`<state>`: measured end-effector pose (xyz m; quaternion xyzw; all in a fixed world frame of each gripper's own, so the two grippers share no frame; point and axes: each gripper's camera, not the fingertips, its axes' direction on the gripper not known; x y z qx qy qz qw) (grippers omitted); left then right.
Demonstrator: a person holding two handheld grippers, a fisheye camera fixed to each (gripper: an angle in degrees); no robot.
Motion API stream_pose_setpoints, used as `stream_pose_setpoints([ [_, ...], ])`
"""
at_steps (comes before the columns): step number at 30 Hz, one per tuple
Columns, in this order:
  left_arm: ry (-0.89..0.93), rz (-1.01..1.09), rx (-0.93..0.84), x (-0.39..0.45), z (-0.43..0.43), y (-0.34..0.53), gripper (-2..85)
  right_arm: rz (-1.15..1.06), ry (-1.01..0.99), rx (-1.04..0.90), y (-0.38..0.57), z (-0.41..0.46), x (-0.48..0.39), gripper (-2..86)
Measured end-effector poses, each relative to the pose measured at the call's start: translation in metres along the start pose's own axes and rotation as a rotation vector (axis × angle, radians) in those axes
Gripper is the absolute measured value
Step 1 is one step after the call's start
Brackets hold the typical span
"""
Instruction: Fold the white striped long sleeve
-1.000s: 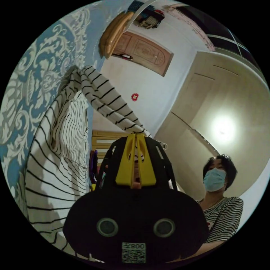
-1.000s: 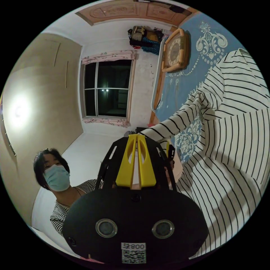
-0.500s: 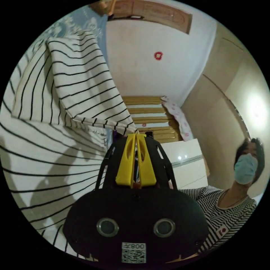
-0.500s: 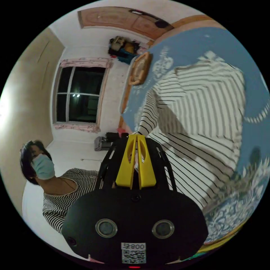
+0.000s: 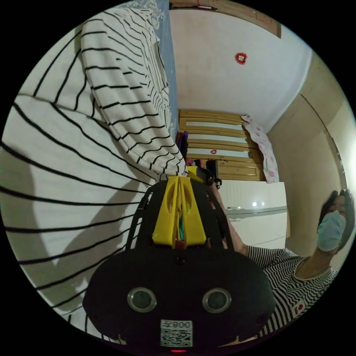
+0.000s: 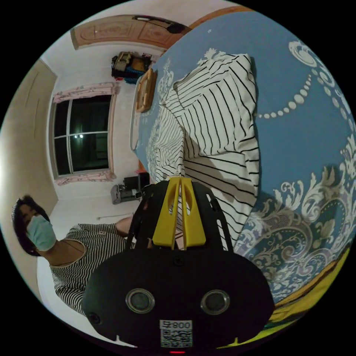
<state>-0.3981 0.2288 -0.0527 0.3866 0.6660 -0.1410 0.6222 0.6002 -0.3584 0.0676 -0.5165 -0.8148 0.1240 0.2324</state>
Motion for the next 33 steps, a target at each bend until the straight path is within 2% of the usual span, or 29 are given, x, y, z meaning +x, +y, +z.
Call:
stream_pose_setpoints([
  [6, -0.001, -0.034, -0.051, -0.011, 0.034, -0.010, 0.5, -0.003, 0.040, -0.041, -0.002, -0.030, 0.014, 0.3],
  [12, -0.065, -0.092, -0.066, -0.027, 0.053, -0.022, 1.0, 0.035, 0.386, -0.068, 0.000, -0.051, 0.024, 1.5],
  [17, -0.076, -0.075, -0.063, -0.027, 0.053, -0.029, 2.5, -0.037, 0.361, 0.047, 0.024, -0.067, 0.024, 5.3],
  [20, -0.087, -0.057, -0.061, -0.022, 0.049, -0.031, 3.2, -0.065, 0.401, 0.005, 0.036, -0.057, 0.024, 5.8],
  [24, -0.134, 0.016, 0.001, -0.004, 0.023, -0.038, 4.1, -0.072, 0.563, -0.052, 0.040, -0.042, 0.023, 3.1],
  [27, -0.300, 0.134, 0.108, 0.021, -0.019, -0.058, 5.4, -0.068, 0.575, -0.060, 0.040, -0.047, 0.023, 1.3],
  [29, -0.475, 0.210, 0.189, 0.041, -0.053, -0.080, 6.4, -0.070, 0.558, -0.076, 0.041, -0.052, 0.023, 0.8],
  [33, -0.659, 0.205, 0.206, 0.049, -0.078, -0.113, 6.6, -0.083, 0.561, -0.096, 0.044, -0.060, 0.018, 0.3],
])
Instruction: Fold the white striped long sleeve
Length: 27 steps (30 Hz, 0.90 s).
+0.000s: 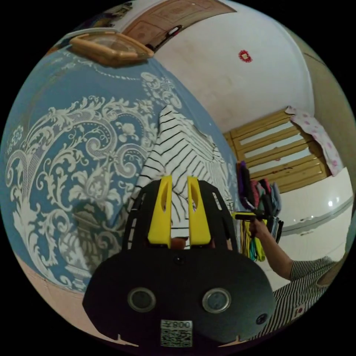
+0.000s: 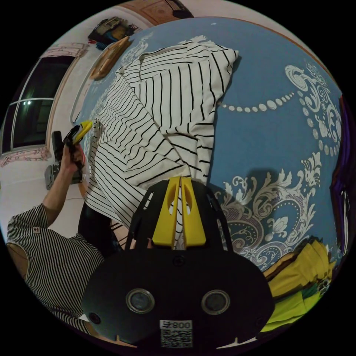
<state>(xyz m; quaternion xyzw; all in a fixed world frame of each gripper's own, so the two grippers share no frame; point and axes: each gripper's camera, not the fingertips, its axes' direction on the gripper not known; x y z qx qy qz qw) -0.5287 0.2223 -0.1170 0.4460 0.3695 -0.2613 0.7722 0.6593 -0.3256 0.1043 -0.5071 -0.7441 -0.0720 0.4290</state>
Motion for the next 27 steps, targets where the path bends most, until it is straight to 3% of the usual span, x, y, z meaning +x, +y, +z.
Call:
stream_pose_setpoints([
  [5, -0.024, -0.140, -0.054, -0.016, 0.014, -0.021, 2.1, -0.002, 0.002, -0.017, 0.004, -0.006, 0.000, 0.2],
  [8, -0.009, -0.187, -0.002, -0.020, 0.006, -0.026, 0.9, -0.001, -0.004, -0.029, 0.006, -0.012, 0.001, 0.1],
  [14, -0.047, -0.146, 0.093, -0.014, -0.028, -0.033, 0.4, -0.064, -0.001, -0.039, 0.008, -0.043, -0.011, 0.1],
  [18, -0.079, -0.074, 0.037, -0.002, -0.027, -0.036, 0.8, -0.045, 0.098, -0.070, 0.010, -0.059, -0.009, 0.2],
  [24, -0.049, -0.027, 0.029, 0.008, -0.027, -0.045, 2.4, 0.060, 0.132, 0.041, 0.039, -0.067, -0.003, 1.5],
  [27, -0.086, -0.023, -0.018, 0.007, -0.026, -0.050, 2.5, 0.022, 0.035, 0.128, 0.056, -0.065, -0.020, 3.6],
])
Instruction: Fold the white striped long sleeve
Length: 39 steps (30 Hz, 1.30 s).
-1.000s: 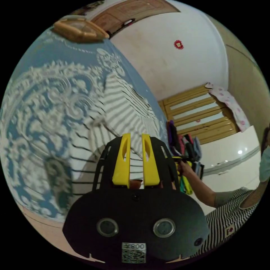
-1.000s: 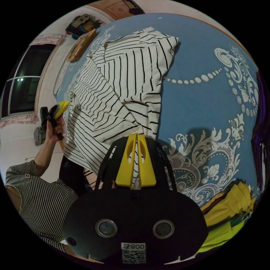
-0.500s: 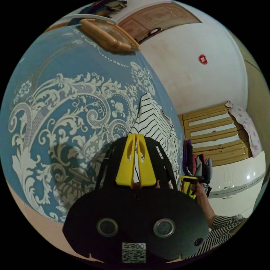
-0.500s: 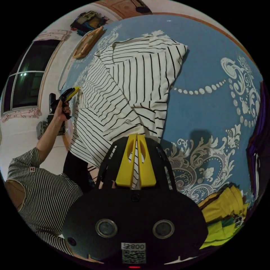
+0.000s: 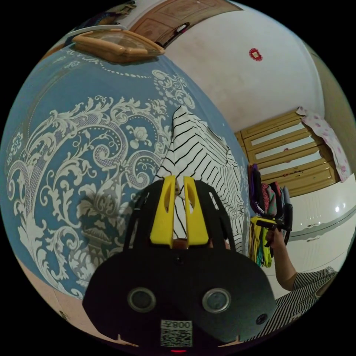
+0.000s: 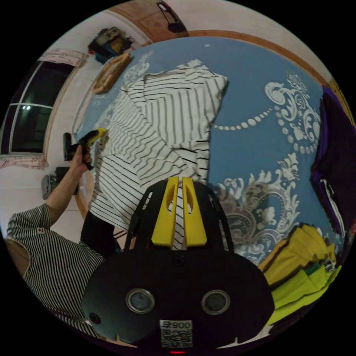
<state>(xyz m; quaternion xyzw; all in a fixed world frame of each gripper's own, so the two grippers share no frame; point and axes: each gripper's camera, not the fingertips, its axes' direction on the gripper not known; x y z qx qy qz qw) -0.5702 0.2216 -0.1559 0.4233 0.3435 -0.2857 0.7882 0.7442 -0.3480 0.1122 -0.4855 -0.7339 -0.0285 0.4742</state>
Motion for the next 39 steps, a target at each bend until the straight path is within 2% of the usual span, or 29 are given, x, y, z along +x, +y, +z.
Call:
stream_pose_setpoints([
  [2, -0.004, -0.010, -0.008, -0.004, -0.003, -0.002, 2.3, -0.066, -0.011, -0.014, 0.007, 0.011, -0.019, 4.9],
  [7, -0.036, -0.008, -0.028, -0.008, -0.010, -0.004, 0.9, -0.182, 0.144, -0.131, 0.017, 0.054, -0.048, 4.4],
  [9, -0.045, -0.005, -0.034, -0.009, -0.014, -0.006, 0.7, -0.198, 0.137, -0.127, 0.021, 0.053, -0.047, 2.9],
  [14, -0.083, -0.005, -0.035, -0.013, -0.028, -0.008, 0.3, -0.264, 0.113, -0.260, 0.040, 0.040, -0.045, 0.8],
  [17, -0.084, -0.003, -0.027, -0.016, -0.036, -0.006, 0.3, -0.257, 0.021, -0.300, 0.053, 0.034, -0.038, 0.4],
  [20, -0.080, -0.010, -0.018, -0.019, -0.044, -0.003, 0.3, -0.219, 0.036, -0.267, 0.063, 0.033, -0.029, 0.3],
  [24, -0.094, 0.004, -0.017, -0.020, -0.055, 0.001, 0.4, -0.116, -0.052, -0.152, 0.078, 0.018, -0.012, 0.3],
  [29, -0.077, -0.011, 0.014, -0.029, -0.075, 0.010, 1.5, -0.012, -0.073, -0.138, 0.110, 0.015, 0.015, 0.1],
  [34, -0.036, 0.060, 0.024, -0.023, -0.086, 0.009, 5.4, 0.067, -0.108, 0.041, 0.150, -0.018, 0.033, 0.2],
  [39, -0.171, 0.153, -0.076, -0.013, -0.071, -0.003, 5.7, 0.058, -0.007, 0.155, 0.144, -0.041, 0.033, 0.6],
])
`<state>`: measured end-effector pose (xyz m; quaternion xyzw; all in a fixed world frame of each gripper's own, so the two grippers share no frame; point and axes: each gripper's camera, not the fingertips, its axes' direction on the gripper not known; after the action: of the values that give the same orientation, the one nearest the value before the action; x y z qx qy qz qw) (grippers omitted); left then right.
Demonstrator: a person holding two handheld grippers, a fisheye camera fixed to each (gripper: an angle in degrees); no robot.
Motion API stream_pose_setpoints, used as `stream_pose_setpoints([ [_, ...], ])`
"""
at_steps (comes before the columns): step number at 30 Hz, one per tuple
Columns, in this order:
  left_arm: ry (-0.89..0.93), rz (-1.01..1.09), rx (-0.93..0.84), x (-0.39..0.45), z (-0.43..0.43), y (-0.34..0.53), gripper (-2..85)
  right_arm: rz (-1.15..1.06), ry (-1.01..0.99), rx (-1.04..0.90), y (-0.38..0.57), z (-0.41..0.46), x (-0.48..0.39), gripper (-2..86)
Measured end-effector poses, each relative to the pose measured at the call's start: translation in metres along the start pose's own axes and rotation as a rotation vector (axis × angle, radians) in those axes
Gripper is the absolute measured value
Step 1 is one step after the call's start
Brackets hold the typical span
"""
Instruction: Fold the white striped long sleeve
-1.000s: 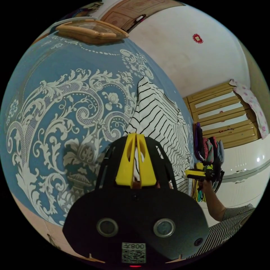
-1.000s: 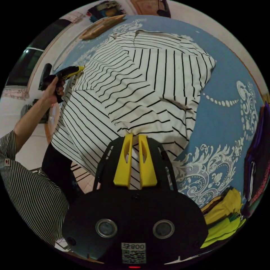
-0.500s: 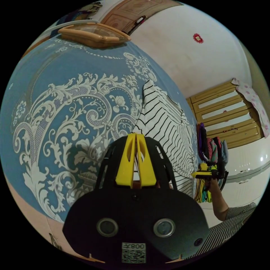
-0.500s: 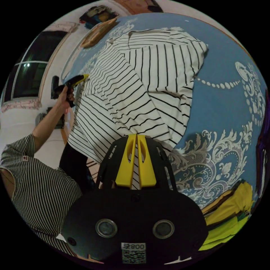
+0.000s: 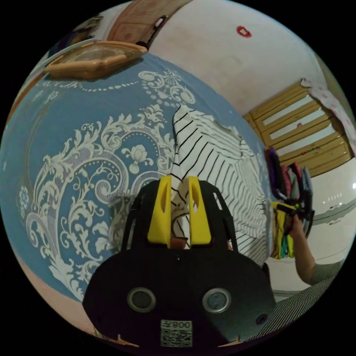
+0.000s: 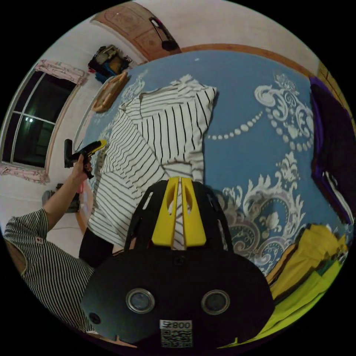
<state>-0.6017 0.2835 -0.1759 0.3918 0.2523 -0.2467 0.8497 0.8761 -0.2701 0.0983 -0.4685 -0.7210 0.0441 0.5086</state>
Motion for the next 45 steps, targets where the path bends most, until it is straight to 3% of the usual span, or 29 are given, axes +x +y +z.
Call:
stream_pose_setpoints([
  [2, -0.095, 0.037, -0.036, 0.001, 0.003, 0.001, 3.0, -0.015, -0.008, -0.002, -0.005, 0.001, -0.003, 0.6],
  [6, -0.094, 0.020, 0.007, -0.012, -0.015, 0.011, 1.2, -0.035, 0.058, -0.048, -0.003, 0.016, -0.006, 0.2],
  [9, -0.065, -0.020, -0.003, -0.029, -0.019, 0.022, 0.7, -0.013, 0.099, -0.080, 0.012, 0.025, 0.006, -0.2],
  [13, 0.000, -0.108, 0.027, -0.051, -0.027, 0.041, 0.6, 0.073, -0.042, -0.017, 0.047, 0.011, 0.034, -0.1],
  [18, 0.047, -0.197, 0.049, -0.077, -0.043, 0.067, 1.2, 0.180, -0.083, 0.041, 0.089, -0.008, 0.057, 0.1],
  [20, 0.145, -0.203, 0.077, -0.090, -0.059, 0.086, 2.4, 0.179, -0.086, 0.034, 0.108, -0.015, 0.058, 0.1],
  [27, 0.265, -0.220, -0.002, -0.122, -0.104, 0.188, 7.0, 0.186, -0.129, -0.008, 0.233, -0.048, 0.057, 0.9],
  [35, 0.402, -0.396, -0.095, -0.161, -0.139, 0.346, 10.2, 0.326, -0.211, -0.049, 0.395, -0.069, 0.059, 5.4],
  [45, 0.449, -0.381, -0.209, -0.164, -0.135, 0.425, 12.4, 0.336, -0.188, -0.115, 0.508, -0.061, 0.036, 7.1],
])
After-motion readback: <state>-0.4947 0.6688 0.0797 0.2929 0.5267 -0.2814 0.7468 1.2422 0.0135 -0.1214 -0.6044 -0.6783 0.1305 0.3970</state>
